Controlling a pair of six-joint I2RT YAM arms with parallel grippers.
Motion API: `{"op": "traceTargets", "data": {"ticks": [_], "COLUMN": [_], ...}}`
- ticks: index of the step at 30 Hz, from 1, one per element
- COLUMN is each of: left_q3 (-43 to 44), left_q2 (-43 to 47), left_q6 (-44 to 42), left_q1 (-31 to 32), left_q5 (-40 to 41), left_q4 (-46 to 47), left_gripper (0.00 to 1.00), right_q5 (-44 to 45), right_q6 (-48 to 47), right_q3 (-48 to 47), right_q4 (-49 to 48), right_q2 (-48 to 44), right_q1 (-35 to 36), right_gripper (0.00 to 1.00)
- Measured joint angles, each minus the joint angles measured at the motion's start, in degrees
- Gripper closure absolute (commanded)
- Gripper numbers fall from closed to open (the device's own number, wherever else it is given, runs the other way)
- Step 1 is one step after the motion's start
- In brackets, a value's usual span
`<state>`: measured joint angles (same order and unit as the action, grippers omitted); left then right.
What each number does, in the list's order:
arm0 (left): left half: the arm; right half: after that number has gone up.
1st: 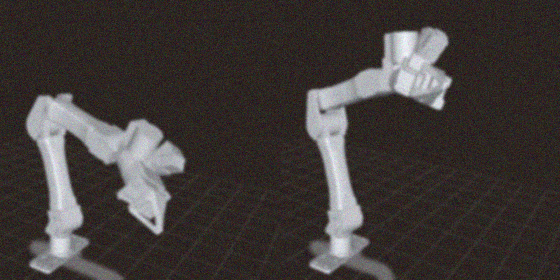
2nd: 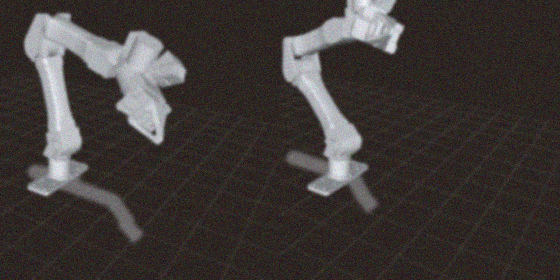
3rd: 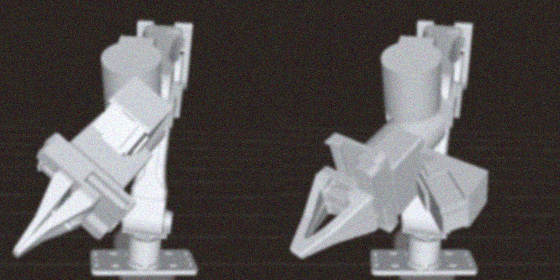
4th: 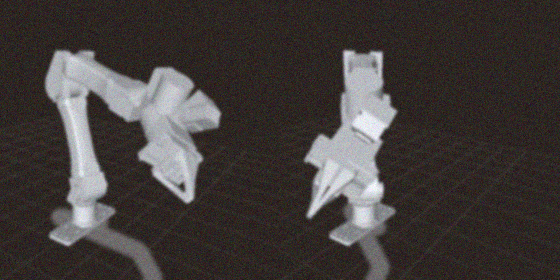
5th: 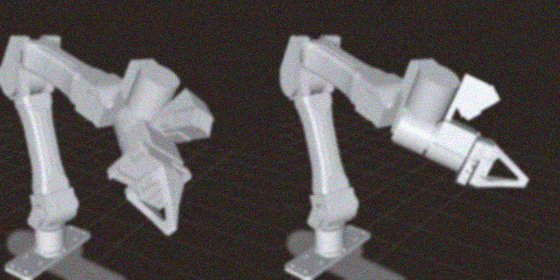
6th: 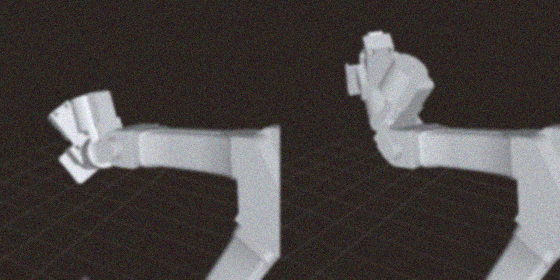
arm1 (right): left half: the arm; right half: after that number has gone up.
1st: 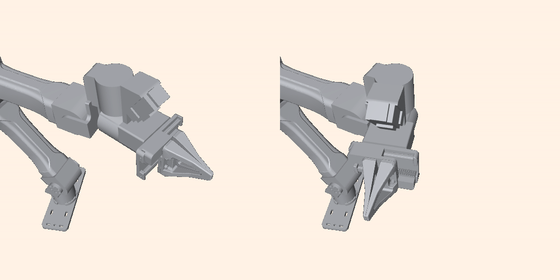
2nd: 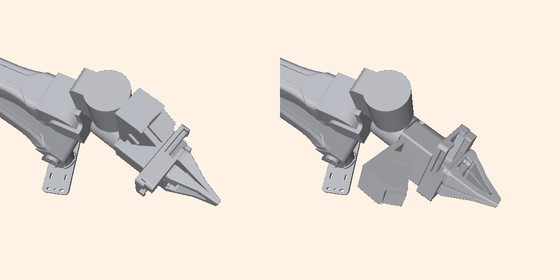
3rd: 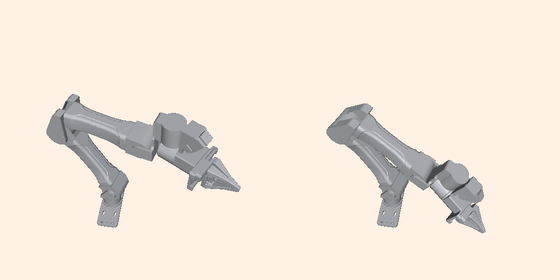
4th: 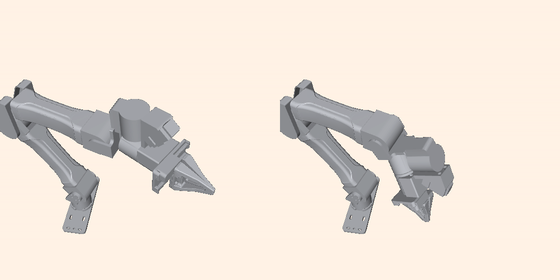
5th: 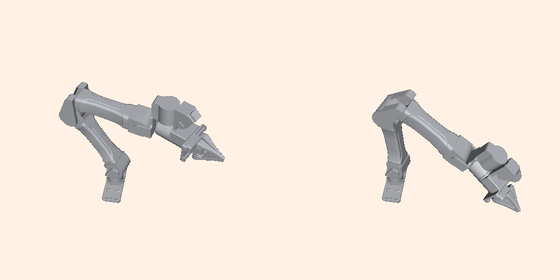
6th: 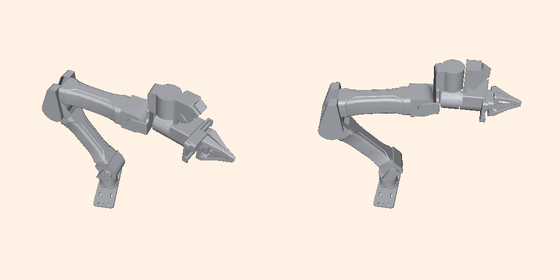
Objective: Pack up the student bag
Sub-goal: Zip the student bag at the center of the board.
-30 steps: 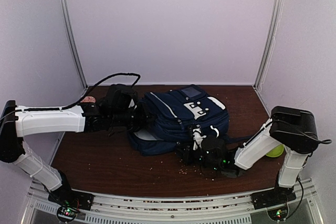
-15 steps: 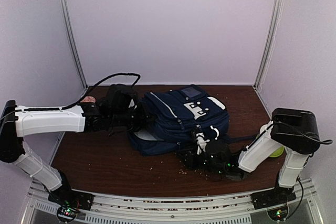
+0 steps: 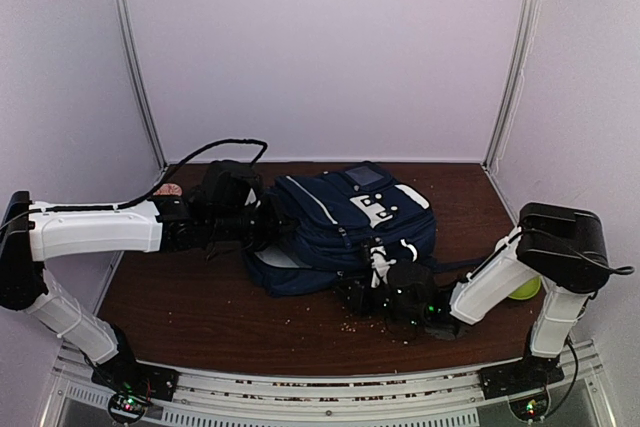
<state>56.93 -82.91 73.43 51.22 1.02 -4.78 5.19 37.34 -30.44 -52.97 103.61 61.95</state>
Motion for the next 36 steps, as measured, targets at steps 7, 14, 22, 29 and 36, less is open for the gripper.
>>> {"op": "traceTargets", "data": {"ticks": [7,14,22,29,36], "left_q3": [0.0,0.0,0.0,0.0,0.0], "left_q2": [-0.02,0.0,0.0,-0.02,0.0], "left_q6": [0.0,0.0,0.0,0.0,-0.02], "left_q1": [0.0,0.0,0.0,0.0,0.0], "left_q5": [0.02,0.02,0.0,0.02,0.02], "left_q4": [0.0,0.0,0.0,0.02,0.04], "left_gripper": [1.0,1.0,1.0,1.0,1.0], "right_q5": [1.07,2.25,3.15,3.39,4.74], "right_q6": [-0.98,-1.2,-1.2,-2.05,-5.75], "right_q3": [-2.67,-3.34,-3.37,-3.37,-3.28], "right_q4": [2.91,5.57,7.19,7.28,8.0], "right_q2": [0.0,0.0,0.0,0.0,-1.16], "right_q1": [0.0,0.0,0.02,0.04,2.14], "right_gripper": [0.77,0.77,0.86,1.0,1.0]}}
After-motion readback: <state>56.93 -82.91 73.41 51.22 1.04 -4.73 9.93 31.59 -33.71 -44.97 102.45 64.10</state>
